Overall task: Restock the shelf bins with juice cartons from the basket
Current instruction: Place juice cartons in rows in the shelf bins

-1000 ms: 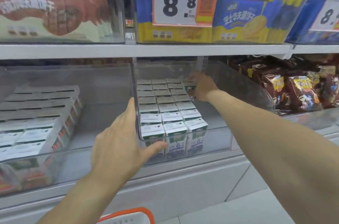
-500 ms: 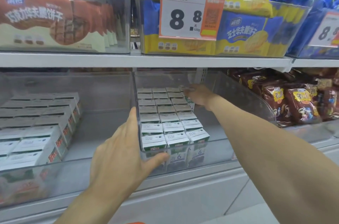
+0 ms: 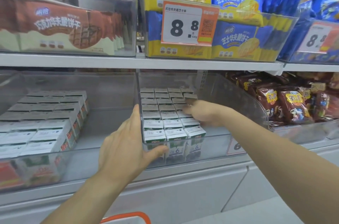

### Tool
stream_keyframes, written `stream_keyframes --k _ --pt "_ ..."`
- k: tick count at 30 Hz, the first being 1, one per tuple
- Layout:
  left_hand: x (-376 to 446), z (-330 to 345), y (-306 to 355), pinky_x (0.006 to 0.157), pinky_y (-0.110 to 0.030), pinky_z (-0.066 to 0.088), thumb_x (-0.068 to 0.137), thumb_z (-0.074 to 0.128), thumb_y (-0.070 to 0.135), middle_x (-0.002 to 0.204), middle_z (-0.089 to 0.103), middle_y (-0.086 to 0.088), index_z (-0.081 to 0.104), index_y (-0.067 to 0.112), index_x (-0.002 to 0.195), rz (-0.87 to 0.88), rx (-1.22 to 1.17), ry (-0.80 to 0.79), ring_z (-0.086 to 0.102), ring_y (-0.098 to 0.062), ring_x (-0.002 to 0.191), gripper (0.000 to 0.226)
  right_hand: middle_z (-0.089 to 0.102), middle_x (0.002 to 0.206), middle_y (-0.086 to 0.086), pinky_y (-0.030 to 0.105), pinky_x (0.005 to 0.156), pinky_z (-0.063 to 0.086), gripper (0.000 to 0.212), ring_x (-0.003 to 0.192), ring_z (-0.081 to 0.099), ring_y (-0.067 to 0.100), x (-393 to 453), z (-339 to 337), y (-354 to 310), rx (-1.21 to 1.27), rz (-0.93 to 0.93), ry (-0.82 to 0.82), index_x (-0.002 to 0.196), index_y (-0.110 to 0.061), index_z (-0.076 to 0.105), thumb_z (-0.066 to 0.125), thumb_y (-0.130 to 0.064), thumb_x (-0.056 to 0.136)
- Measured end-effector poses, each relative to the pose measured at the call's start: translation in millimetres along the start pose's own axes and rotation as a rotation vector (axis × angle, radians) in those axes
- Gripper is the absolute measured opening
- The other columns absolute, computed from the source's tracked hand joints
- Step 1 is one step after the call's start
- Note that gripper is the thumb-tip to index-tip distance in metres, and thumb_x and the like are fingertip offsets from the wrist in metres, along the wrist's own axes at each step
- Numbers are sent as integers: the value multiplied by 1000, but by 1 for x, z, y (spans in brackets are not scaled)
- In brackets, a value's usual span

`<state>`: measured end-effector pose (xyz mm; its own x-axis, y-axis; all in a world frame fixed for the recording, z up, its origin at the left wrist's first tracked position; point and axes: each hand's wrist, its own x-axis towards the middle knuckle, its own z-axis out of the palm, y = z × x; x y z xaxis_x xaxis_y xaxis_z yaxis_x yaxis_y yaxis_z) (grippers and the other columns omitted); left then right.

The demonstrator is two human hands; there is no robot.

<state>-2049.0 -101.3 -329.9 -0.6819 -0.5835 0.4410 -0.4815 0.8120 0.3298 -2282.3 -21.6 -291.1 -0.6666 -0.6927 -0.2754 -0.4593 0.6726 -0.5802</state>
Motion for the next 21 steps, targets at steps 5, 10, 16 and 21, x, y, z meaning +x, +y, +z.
stream_keyframes --k 5,10,16,21 --pt "-2 -3 2 79 -30 47 67 61 82 136 56 10 0 22 156 10 -21 3 56 -14 122 123 53 136 22 34 88 44 45 123 54 37 -13 16 -16 -154 -46 46 141 0 41 38 -28 105" --pt "-3 -6 4 77 -29 46 68 62 80 133 58 10 3 22 156 14 -52 4 57 -14 119 121 55 139 17 34 87 52 61 100 63 26 -30 -1 -5 -51 -44 -22 152 -7 28 46 -39 103" --pt "-2 -6 2 84 -32 46 69 65 78 137 56 7 2 21 156 8 -73 0 53 -15 125 121 40 153 11 22 78 50 70 100 71 27 -48 -12 -10 -322 -54 -117 157 -17 22 52 -43 100" --pt "-2 -3 0 84 -33 46 71 64 78 139 54 6 1 19 156 7 -63 -2 51 -15 127 121 28 162 6 28 104 41 71 135 49 26 -55 -4 -14 -469 -149 -70 156 -11 25 54 -42 99"
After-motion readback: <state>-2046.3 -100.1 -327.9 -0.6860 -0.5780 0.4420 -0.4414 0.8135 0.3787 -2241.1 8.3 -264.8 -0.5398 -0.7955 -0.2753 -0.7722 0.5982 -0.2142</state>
